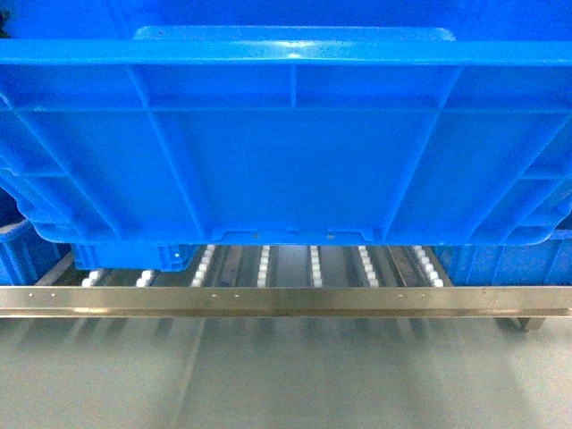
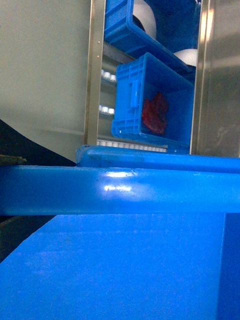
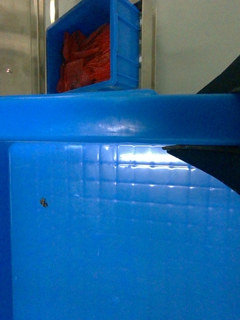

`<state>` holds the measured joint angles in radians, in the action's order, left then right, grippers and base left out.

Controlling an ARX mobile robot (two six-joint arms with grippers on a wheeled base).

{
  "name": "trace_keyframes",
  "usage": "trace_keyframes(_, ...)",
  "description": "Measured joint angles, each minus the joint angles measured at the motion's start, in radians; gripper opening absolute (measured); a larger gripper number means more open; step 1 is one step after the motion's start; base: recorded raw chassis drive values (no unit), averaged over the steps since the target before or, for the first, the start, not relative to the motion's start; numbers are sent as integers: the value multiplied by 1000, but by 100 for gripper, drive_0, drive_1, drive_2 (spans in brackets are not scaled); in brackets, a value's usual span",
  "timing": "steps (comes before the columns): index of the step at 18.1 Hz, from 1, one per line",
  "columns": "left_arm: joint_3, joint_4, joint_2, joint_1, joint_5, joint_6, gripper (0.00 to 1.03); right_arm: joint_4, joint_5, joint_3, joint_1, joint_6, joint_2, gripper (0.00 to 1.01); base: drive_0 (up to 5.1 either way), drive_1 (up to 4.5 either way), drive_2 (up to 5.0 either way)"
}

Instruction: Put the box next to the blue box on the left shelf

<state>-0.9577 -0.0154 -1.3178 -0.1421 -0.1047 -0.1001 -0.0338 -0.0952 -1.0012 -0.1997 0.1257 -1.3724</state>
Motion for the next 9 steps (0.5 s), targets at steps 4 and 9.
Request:
trace_keyframes(4,0,0,0,0,1,0,6,0,0,0,0,0,0,8,0,0,0)
trace_keyframes(9,0,-1,0,0,0,0,6,1,0,0,0,0,0,8,0,0,0)
